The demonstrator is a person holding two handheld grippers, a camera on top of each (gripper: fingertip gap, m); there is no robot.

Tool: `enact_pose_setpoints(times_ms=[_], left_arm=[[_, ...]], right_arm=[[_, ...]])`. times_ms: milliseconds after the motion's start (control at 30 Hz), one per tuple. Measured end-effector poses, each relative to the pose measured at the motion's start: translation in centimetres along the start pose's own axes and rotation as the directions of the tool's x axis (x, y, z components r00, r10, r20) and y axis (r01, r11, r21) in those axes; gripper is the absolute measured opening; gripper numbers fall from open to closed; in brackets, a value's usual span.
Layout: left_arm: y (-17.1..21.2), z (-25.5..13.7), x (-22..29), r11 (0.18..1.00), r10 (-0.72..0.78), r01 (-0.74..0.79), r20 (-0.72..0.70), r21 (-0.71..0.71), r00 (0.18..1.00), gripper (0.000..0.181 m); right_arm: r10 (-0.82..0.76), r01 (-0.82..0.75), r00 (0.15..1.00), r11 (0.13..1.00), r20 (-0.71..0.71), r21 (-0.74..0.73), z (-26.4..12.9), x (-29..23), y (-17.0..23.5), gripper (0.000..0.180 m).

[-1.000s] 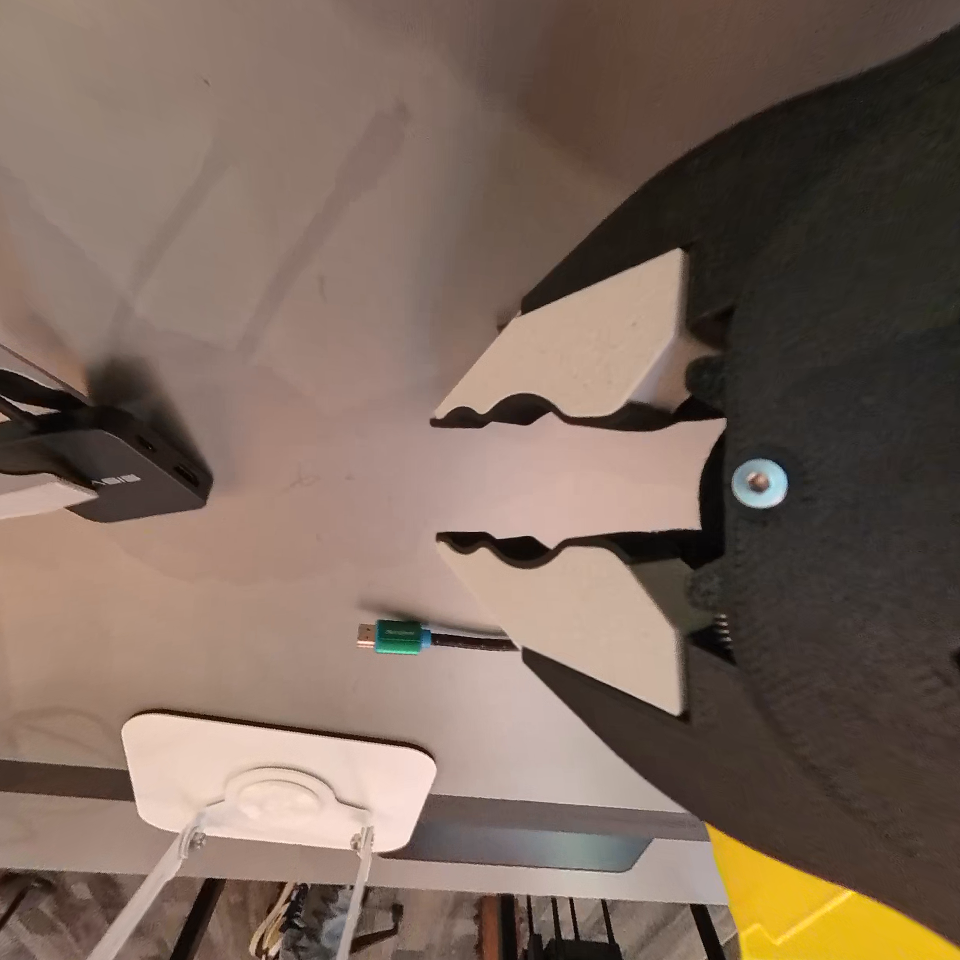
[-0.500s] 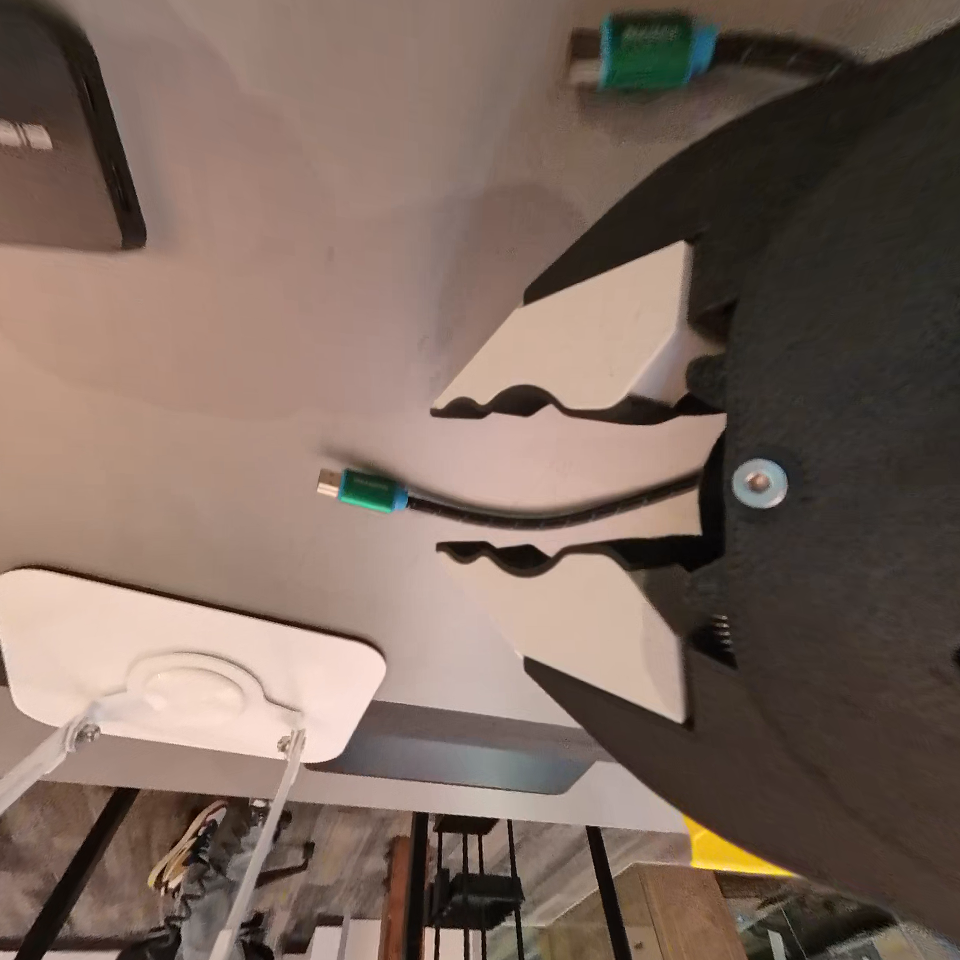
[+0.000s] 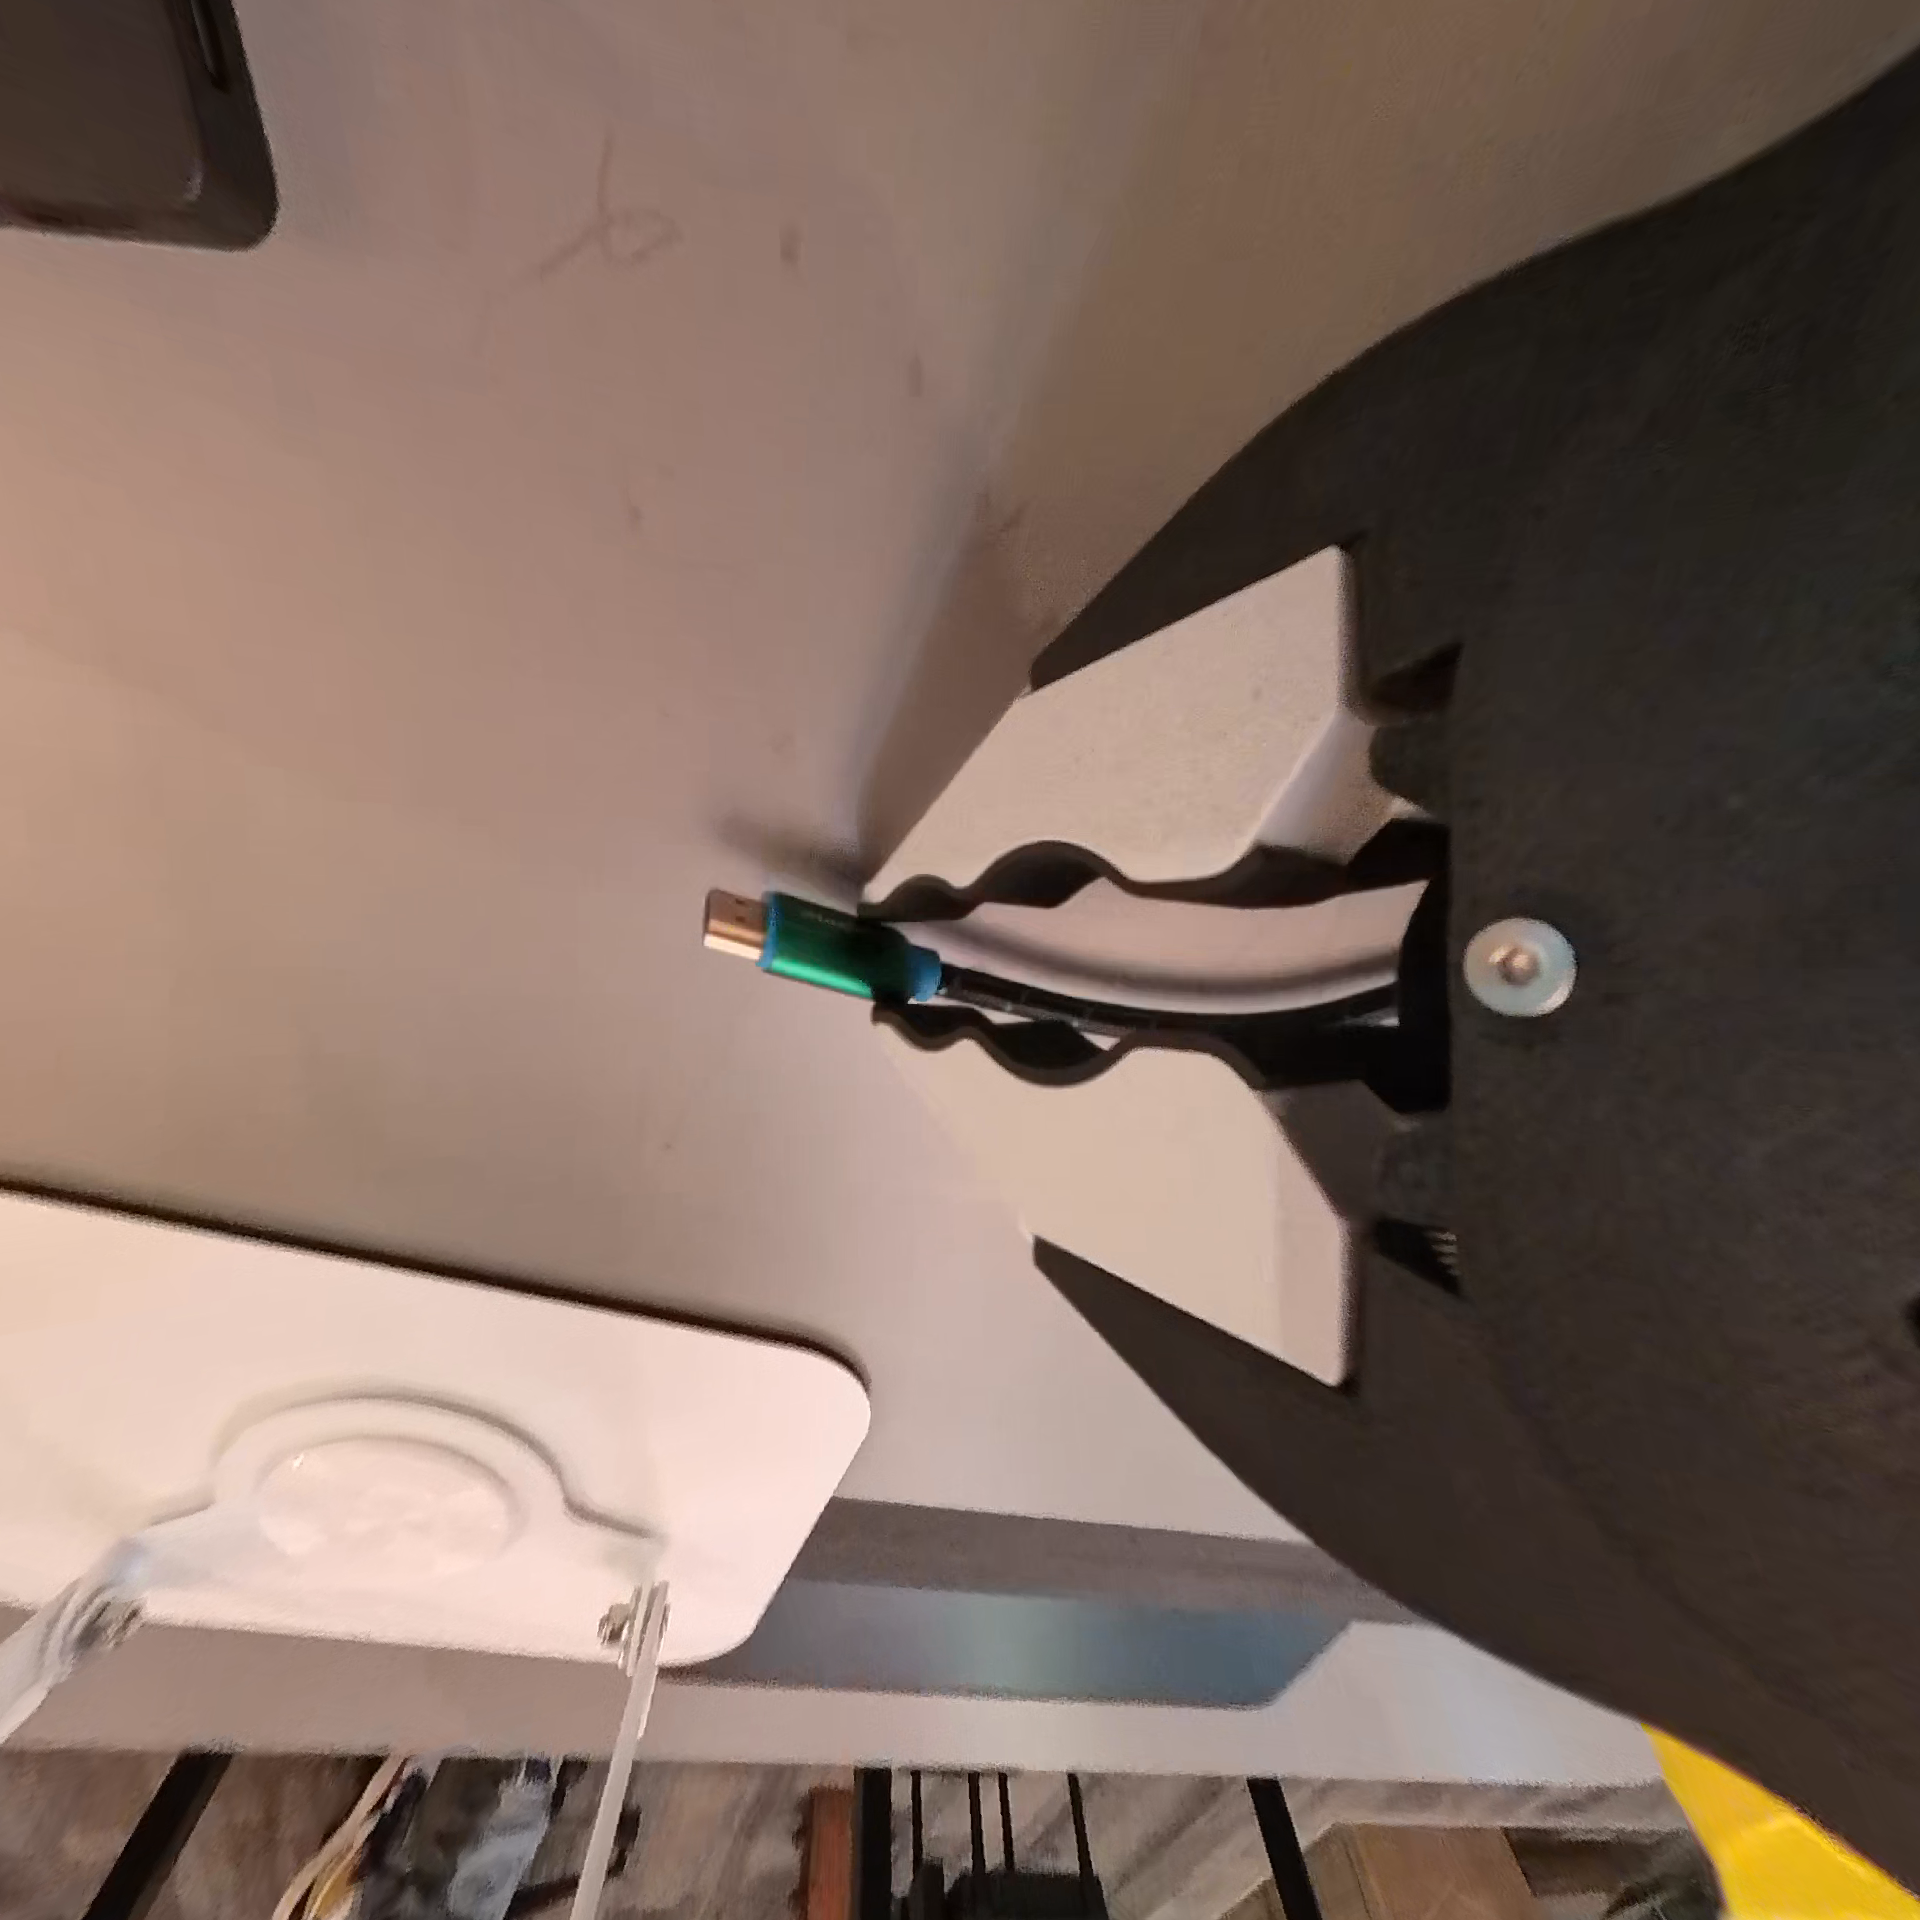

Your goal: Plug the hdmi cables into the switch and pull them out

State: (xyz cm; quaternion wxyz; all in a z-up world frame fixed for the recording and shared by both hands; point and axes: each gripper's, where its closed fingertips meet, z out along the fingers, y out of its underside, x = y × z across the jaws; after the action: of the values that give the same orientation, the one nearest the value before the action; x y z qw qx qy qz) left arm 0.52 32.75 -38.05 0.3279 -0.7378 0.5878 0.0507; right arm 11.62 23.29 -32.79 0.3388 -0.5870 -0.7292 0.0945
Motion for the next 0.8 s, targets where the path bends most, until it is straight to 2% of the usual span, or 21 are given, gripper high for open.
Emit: enact_pose_setpoints(times_ms=[67, 133, 233, 333, 400, 500, 633, 800], left_arm=[[-0.9, -1.0, -0.4, 0.999, 0.014, -0.017, 0.067, 0.041, 0.998, 0.013], [-1.7, -2.5, -1.3, 0.996, 0.045, -0.057, 0.176, 0.063, 0.983, 0.013], [-2.9, -4.9, -2.3, 0.990, 0.103, -0.129, 0.333, 0.057, 0.937, 0.013], [-3.6, -7.0, -3.0, 0.982, 0.156, -0.188, 0.458, 0.024, 0.875, 0.013], [-4.0, -8.1, -3.5, 0.976, 0.186, -0.217, 0.522, -0.001, 0.833, 0.013], [-4.5, -9.3, -4.0, 0.965, 0.239, -0.258, 0.593, -0.055, 0.769, 0.013], [-5.6, -10.2, -3.8, 0.952, 0.281, -0.294, 0.638, -0.089, 0.717, 0.013], [-6.3, -10.2, -3.2, 0.946, 0.294, -0.310, 0.645, -0.093, 0.705, 0.013]], right_arm=[[0.122, -0.124, 0.992, 0.987, 0.026, 0.102, 0.3, 1.0, -1.7, 0.045], [0.269, -0.278, 0.961, 0.936, 0.069, 0.217, 0.6, 2.4, -3.4, 0.047], [0.495, -0.510, 0.856, 0.760, 0.151, 0.403, 0.2, 5.7, -5.6, 0.048], [0.621, -0.676, 0.729, 0.585, 0.289, 0.448, 0.6, 7.4, -6.5, 0.048], [0.659, -0.745, 0.656, 0.491, 0.367, 0.452, 1.0, 8.1, -7.2, 0.051], [0.672, -0.813, 0.573, 0.393, 0.469, 0.430, 1.5, 8.3, -8.3, 0.053], [0.664, -0.825, 0.554, 0.352, 0.503, 0.443, 1.7, 8.7, -9.3, 0.045], [0.638, -0.856, 0.506, 0.284, 0.581, 0.433, 1.5, 8.9, -10.1, 0.031]])
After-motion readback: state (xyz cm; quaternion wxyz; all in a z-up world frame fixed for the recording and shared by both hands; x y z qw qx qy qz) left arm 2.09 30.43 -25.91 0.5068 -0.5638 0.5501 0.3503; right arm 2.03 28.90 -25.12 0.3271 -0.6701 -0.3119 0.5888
